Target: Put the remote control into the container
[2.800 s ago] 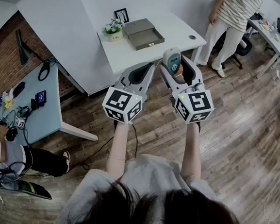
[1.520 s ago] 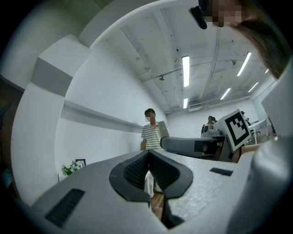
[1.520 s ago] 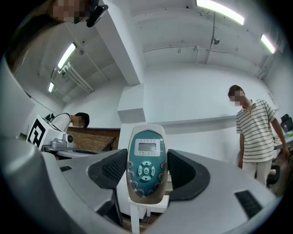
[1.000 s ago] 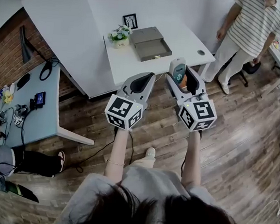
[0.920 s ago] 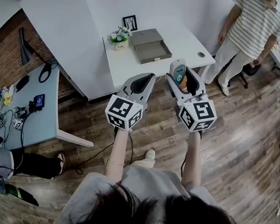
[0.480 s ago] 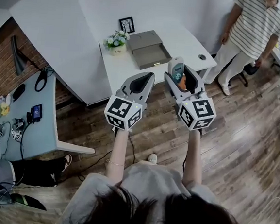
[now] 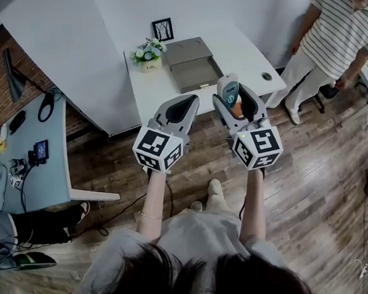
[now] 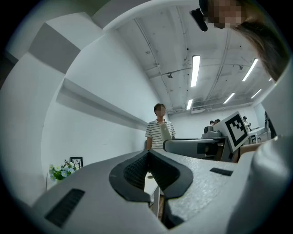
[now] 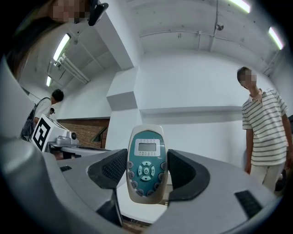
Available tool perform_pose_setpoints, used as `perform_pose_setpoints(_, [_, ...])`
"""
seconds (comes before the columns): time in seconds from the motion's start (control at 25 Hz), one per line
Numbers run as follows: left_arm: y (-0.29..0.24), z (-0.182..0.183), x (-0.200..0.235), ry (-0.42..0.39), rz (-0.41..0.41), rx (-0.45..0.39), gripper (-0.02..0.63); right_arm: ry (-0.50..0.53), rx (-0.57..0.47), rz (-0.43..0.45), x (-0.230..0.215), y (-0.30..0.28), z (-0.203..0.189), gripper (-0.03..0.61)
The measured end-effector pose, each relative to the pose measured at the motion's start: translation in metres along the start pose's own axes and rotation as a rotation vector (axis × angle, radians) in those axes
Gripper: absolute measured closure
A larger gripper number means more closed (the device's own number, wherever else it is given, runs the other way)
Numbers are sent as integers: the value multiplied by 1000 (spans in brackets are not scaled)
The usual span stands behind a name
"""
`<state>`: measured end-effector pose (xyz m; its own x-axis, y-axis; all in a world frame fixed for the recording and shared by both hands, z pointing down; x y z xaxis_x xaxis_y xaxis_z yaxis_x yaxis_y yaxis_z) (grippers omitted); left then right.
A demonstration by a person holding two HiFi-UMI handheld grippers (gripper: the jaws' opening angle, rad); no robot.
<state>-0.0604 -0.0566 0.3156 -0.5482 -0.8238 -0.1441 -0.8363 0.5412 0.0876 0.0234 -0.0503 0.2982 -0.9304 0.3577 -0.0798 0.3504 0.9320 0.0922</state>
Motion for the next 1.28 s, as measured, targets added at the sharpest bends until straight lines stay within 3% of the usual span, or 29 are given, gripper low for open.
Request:
perform_pose_setpoints(0.72, [-113, -29, 86, -11, 143, 32, 609, 1, 39, 135, -103, -125, -10, 296])
perform_pose_setpoints(1.28, [-155, -62, 130, 10, 264, 92, 609, -9, 108, 279, -141, -194, -36, 296])
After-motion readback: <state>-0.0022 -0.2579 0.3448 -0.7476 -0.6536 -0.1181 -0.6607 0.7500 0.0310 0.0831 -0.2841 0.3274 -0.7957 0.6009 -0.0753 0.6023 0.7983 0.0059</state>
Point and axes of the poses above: the fingertips, and each gripper's own axes: y backward along the fingers, x to its left, z out of its top, the point moved 1 cm from there along y, backward along the fingers, and after that the axes turned 8 degrees about -y, right-handed, at the moved point
